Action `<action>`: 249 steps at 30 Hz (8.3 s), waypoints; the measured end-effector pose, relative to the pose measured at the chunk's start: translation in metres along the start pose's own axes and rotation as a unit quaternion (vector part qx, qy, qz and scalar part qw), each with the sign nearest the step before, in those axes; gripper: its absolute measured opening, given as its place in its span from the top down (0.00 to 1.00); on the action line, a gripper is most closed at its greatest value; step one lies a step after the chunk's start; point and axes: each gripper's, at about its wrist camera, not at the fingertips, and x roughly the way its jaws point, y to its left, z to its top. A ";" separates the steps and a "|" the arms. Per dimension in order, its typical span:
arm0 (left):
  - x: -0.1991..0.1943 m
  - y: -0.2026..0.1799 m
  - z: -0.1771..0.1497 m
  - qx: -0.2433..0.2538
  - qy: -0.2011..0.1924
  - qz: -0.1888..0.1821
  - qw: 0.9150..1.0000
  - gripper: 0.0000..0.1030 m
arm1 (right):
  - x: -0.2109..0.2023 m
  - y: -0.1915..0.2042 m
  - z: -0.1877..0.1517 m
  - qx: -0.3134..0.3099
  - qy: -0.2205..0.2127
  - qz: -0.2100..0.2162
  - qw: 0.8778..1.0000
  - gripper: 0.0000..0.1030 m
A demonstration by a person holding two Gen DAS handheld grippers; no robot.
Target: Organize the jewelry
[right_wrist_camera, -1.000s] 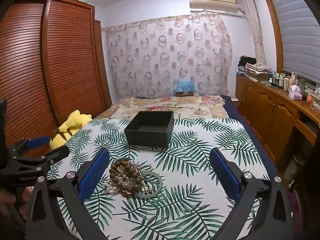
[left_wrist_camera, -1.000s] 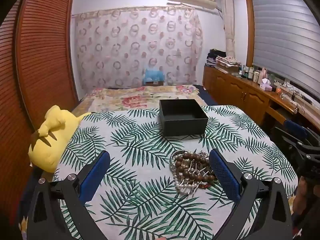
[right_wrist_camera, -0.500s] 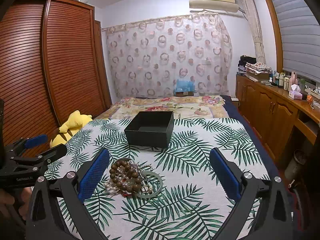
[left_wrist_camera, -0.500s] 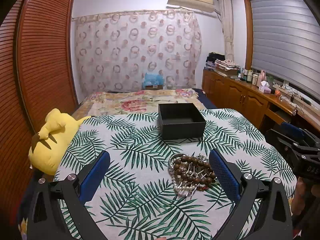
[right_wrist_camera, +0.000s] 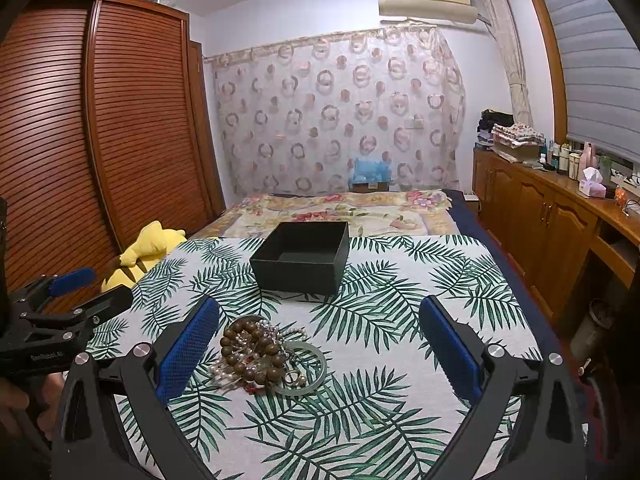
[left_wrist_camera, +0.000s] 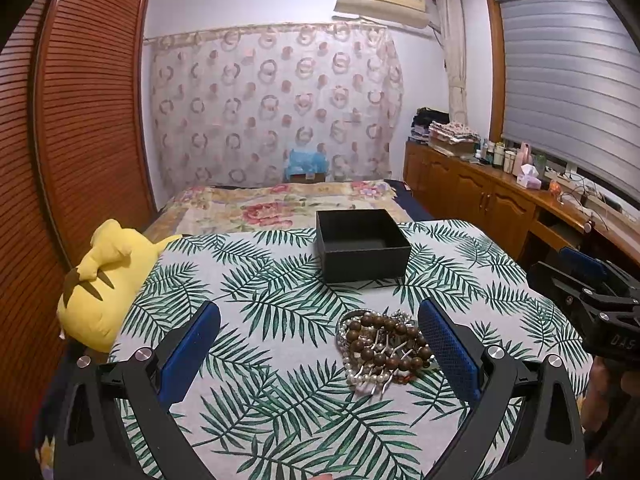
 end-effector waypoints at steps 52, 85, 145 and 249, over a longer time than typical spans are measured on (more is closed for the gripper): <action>0.012 0.002 -0.008 0.007 0.022 -0.013 1.000 0.07 | 0.012 0.001 -0.007 0.005 0.010 -0.004 1.000 0.02; 0.123 -0.011 -0.030 0.006 0.135 -0.119 0.984 0.61 | 0.082 -0.009 -0.074 -0.022 0.115 0.053 0.992 0.36; 0.051 0.028 0.013 -0.010 0.030 -0.127 0.991 0.88 | 0.166 0.030 -0.033 -0.091 0.200 0.166 0.961 0.67; 0.178 -0.015 0.079 0.078 0.075 -0.091 0.990 0.66 | 0.148 -0.038 0.010 -0.081 0.113 0.129 0.982 0.80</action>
